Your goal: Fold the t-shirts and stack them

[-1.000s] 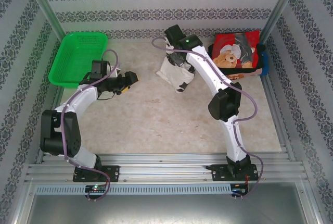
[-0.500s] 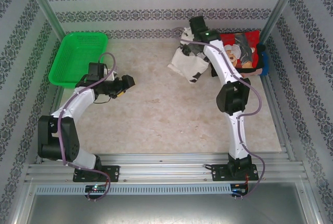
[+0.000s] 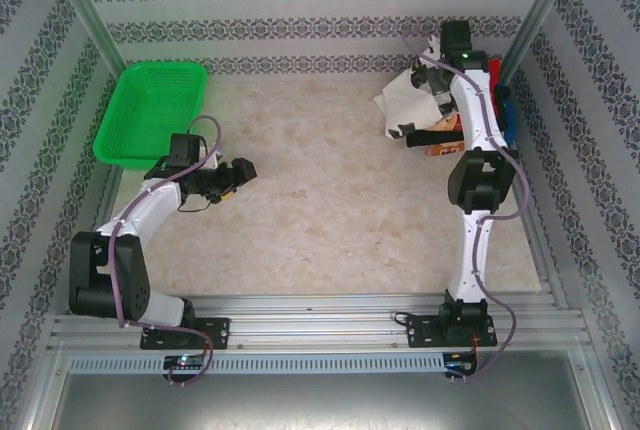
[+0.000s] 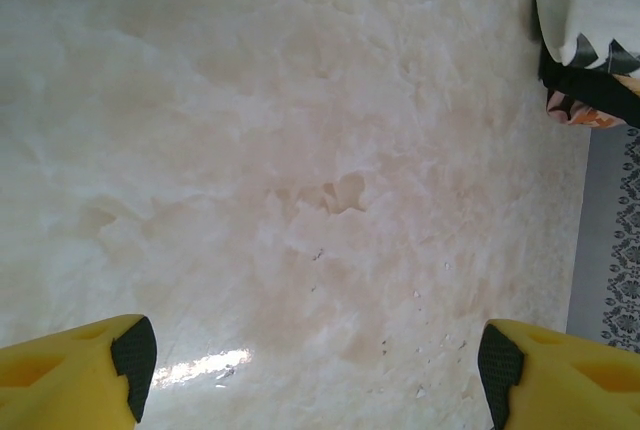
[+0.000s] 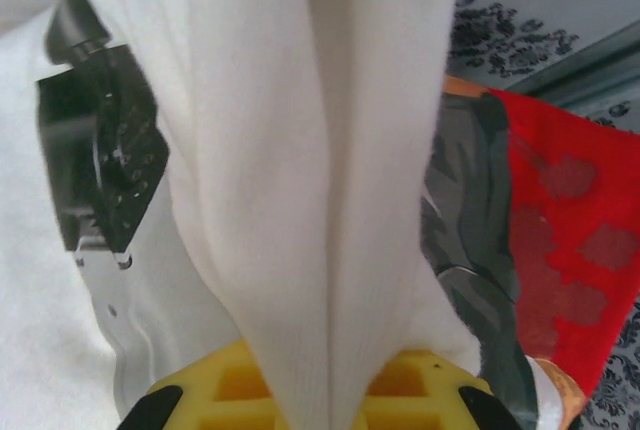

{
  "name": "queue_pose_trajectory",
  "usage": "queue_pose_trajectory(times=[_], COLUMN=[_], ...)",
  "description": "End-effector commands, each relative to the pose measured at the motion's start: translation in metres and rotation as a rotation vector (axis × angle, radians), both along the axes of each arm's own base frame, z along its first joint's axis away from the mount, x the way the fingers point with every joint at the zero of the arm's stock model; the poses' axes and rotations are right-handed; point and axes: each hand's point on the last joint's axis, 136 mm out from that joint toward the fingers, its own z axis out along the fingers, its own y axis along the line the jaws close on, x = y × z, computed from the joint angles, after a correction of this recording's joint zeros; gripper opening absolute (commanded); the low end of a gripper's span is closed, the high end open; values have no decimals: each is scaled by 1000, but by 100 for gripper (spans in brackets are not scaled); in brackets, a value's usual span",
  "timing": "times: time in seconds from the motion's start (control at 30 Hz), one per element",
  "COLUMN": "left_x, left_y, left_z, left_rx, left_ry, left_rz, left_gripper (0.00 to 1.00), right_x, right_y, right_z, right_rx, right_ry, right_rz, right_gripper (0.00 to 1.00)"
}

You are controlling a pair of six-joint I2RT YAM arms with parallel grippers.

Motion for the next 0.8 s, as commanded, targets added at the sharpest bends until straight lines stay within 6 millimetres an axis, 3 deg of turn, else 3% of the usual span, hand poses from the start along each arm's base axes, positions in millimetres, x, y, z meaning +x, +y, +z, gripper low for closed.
queue_pose_trajectory(times=[0.0, 0.27, 0.43, 0.5, 0.6, 0.7, 0.77], left_x=[3, 14, 15, 13, 9, 3, -2], left_y=[7, 9, 6, 4, -1, -6, -10], left_z=[17, 65, 118, 140, 172, 207, 222], left_rx=[15, 24, 9, 6, -2, -7, -13], left_ry=[-39, -133, -242, -283, -353, -437, -475], left_rz=[28, 43, 37, 28, 18, 4, -2], left_gripper=[86, 97, 100, 100, 100, 100, 100], right_x=[-7, -19, -22, -21, -21, -30, -36], right_y=[-25, -77, -102, -105, -113, -129, -129], right_z=[53, 53, 40, 32, 22, 36, 37], right_rx=[39, 128, 176, 199, 218, 235, 226], right_ry=[-132, -159, -154, -148, -138, -171, -159], right_rz=[-74, -189, -250, -266, -317, -394, -390], right_gripper=[0, 0, 0, 8, 42, 59, 68])
